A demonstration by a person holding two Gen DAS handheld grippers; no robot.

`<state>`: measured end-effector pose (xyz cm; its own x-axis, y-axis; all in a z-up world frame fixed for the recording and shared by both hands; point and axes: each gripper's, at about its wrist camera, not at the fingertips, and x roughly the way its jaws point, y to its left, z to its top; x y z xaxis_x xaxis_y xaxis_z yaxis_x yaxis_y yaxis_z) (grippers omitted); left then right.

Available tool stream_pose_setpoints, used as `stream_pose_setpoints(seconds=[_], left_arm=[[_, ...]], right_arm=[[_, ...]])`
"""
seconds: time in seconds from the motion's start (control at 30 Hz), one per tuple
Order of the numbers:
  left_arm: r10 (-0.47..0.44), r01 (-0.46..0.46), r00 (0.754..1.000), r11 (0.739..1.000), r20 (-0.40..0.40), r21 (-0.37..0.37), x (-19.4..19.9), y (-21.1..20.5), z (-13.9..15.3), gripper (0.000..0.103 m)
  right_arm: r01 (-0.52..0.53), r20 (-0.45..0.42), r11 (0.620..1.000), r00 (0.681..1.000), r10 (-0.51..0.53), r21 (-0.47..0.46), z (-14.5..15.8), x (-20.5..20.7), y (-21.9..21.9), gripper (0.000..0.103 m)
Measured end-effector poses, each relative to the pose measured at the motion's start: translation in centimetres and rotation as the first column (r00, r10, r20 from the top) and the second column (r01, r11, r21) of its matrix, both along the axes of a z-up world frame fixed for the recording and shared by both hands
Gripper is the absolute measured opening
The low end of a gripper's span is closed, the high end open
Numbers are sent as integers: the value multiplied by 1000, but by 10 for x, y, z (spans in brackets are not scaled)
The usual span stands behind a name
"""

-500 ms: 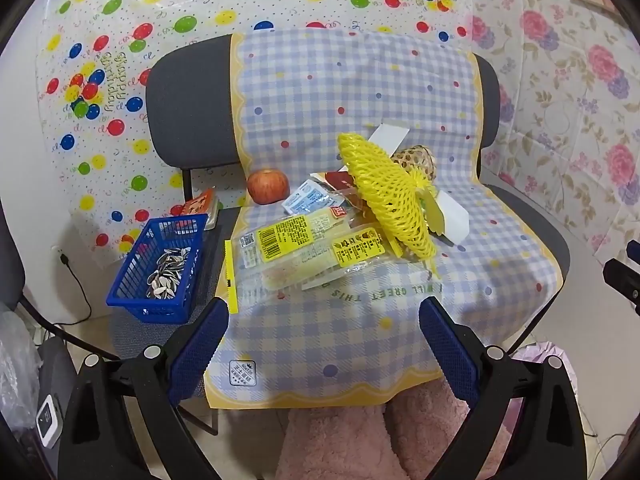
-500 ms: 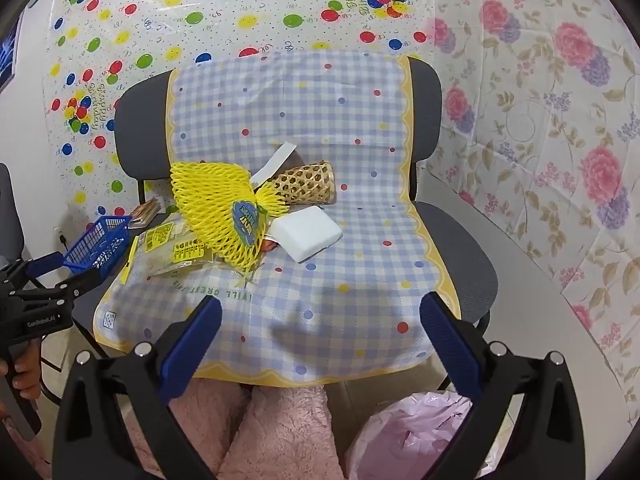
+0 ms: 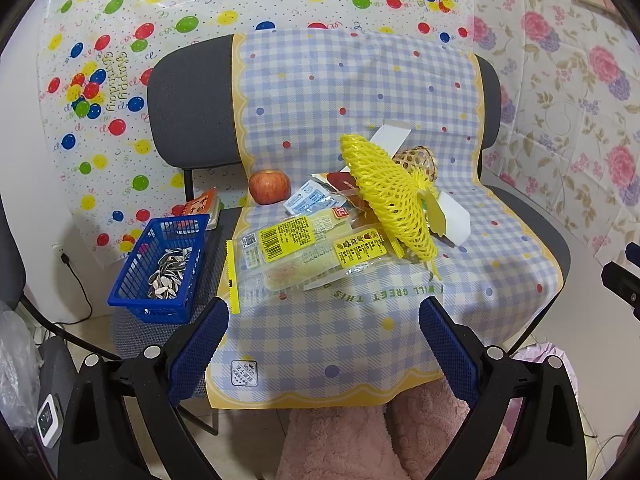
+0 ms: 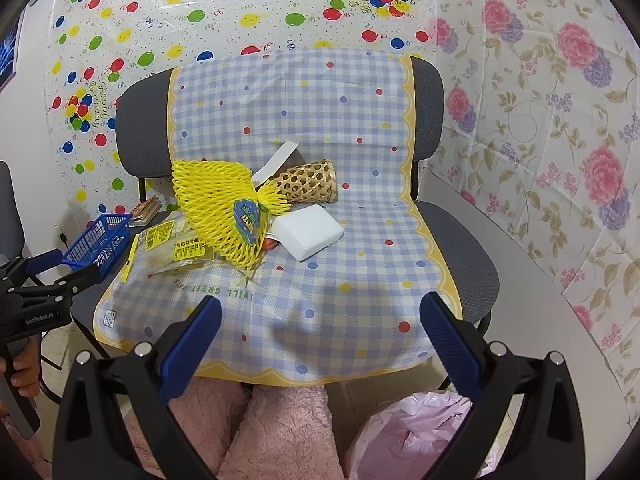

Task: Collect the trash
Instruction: 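Reach the right gripper toward the yellow foam fruit net on the chair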

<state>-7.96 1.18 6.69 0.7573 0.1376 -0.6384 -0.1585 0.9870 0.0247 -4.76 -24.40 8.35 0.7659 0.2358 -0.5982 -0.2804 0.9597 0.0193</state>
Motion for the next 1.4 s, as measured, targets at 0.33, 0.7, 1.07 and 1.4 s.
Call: stream_pose_setpoints(seconds=[0.33,0.7,1.07,1.4], left_arm=[[1,-1,1000,1000,1,-1,0,0,0,95],[1,-1,1000,1000,0,-2,0,0,0,95],[12,-12,1000,1000,-11,-8,0,8,-7,95],[58,-59,998,998,-34,-15,3,34,-26,95]], right_arm=[[-1,4,1000,1000,1,2,-5,0,4,97],[-2,-3,1000,1000,2,0,-4,1,4,97],[-32,-41,999,999,31,-15,-12,9,11,97],[-133,20,989,991,132,57,-25,41,59,97]])
